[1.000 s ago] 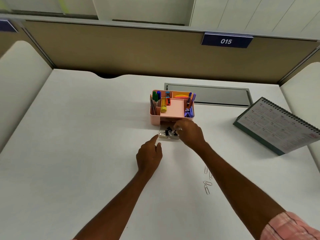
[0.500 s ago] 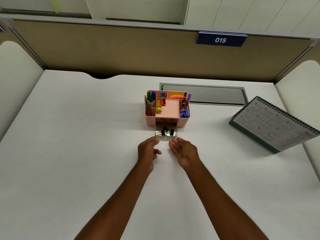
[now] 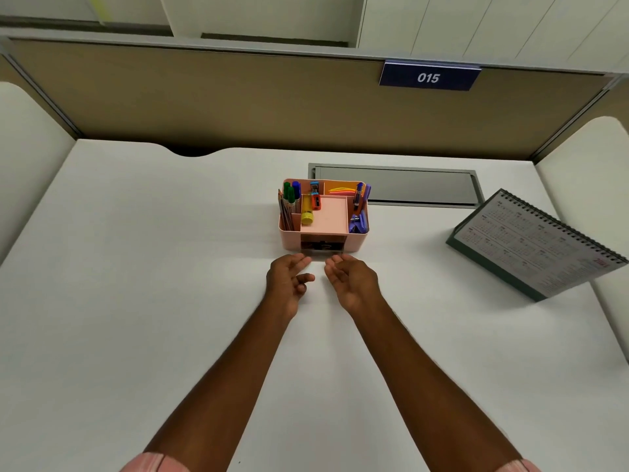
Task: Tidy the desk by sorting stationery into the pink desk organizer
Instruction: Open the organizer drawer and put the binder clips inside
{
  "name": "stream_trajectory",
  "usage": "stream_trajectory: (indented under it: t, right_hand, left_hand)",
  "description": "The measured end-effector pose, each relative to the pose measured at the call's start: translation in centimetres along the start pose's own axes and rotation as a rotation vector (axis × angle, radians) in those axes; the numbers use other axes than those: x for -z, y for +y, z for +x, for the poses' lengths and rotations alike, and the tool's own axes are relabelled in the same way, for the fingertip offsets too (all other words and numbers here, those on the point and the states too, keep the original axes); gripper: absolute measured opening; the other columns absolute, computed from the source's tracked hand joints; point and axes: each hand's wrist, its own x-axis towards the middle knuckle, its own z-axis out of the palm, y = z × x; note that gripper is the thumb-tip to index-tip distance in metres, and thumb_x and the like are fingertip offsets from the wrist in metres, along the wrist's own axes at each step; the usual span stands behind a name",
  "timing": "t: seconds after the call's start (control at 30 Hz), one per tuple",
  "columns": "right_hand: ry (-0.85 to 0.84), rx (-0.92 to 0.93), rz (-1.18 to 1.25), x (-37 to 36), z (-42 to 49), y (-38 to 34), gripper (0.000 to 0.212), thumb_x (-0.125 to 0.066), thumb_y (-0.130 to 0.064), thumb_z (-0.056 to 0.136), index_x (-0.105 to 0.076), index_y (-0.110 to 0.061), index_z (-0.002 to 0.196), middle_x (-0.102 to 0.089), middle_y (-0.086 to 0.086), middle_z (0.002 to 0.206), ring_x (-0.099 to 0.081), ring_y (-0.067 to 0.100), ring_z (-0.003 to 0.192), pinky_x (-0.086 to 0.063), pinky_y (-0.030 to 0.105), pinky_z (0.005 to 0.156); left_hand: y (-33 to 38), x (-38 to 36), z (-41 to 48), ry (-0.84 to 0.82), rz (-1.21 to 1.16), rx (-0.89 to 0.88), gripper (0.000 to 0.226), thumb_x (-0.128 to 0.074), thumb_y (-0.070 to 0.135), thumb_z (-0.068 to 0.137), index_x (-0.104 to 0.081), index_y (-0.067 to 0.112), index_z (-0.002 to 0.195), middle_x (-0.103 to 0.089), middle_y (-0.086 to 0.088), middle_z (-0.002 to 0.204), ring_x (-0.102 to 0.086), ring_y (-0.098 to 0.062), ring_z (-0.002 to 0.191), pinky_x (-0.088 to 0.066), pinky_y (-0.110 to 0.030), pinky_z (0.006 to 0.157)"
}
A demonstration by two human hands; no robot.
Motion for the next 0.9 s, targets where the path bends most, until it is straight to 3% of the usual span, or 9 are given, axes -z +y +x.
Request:
stream_trajectory:
  t: [0.33,0.6,0.7,0.77,0.83,0.9]
  right_hand:
    - [0.015,-0.013,0.012,-0.8,0.8,-0.4,0.036,-0.056,0.011,0.093,-0.061,-0.002,0.127,-0.071,0.017,0.115,-0.071,0.030,0.107,-0.056,0.042,0.100]
    - [0.021,-0.006,0.029,-1.3,1.3,-0.6,0.040,-0.056,0.009,0.093,-0.060,-0.007,0.129,-0.072,0.015,0.117,-0.073,0.029,0.104,-0.057,0.041,0.097]
    - [0.016,-0.005,0.020,-1.2,1.5,-0.5,0.041,-0.057,0.009,0.092,-0.060,-0.007,0.129,-0.072,0.015,0.118,-0.073,0.030,0.104,-0.058,0.041,0.097]
    - [0.010,-0.004,-0.004,-1.1,1.3,-0.4,0.037,-0.059,0.008,0.091,-0.062,-0.006,0.126,-0.072,0.016,0.118,-0.072,0.030,0.105,-0.058,0.042,0.097]
    - [0.020,-0.014,-0.037,-1.2,1.1,-0.2,0.029,-0.061,0.007,0.091,-0.064,-0.004,0.118,-0.070,0.018,0.117,-0.071,0.030,0.105,-0.058,0.042,0.097]
    - [0.019,-0.042,-0.039,-1.4,0.7,0.0,0.030,-0.062,0.005,0.092,-0.062,-0.003,0.120,-0.068,0.019,0.119,-0.071,0.031,0.105,-0.057,0.042,0.098]
  left_hand:
    - [1.0,-0.7,0.4,0.008,-0.047,-0.003,0.044,-0.052,0.021,0.092,-0.058,0.007,0.134,-0.070,-0.011,0.127,-0.066,-0.016,0.054,-0.037,-0.018,0.043]
    - [1.5,-1.1,0.2,-0.005,-0.092,0.013,0.041,-0.052,0.020,0.091,-0.061,0.006,0.128,-0.073,-0.013,0.120,-0.069,-0.018,0.059,-0.041,-0.020,0.048]
    - [1.6,-0.9,0.1,-0.028,-0.136,0.027,0.039,-0.051,0.020,0.092,-0.062,0.004,0.126,-0.074,-0.014,0.117,-0.076,-0.024,0.076,-0.049,-0.024,0.057]
    - [1.6,-0.6,0.2,-0.052,-0.132,0.046,0.037,-0.052,0.021,0.094,-0.061,0.004,0.126,-0.072,-0.016,0.120,-0.077,-0.030,0.090,-0.060,-0.031,0.075]
    - [1.3,-0.4,0.4,-0.026,-0.041,0.040,0.036,-0.055,0.023,0.098,-0.060,0.007,0.130,-0.070,-0.013,0.126,-0.075,-0.033,0.099,-0.060,-0.041,0.091]
    - [1.0,-0.4,0.3,0.079,0.112,-0.035,0.034,-0.055,0.024,0.102,-0.060,0.013,0.134,-0.069,-0.009,0.128,-0.073,-0.029,0.102,-0.060,-0.041,0.092]
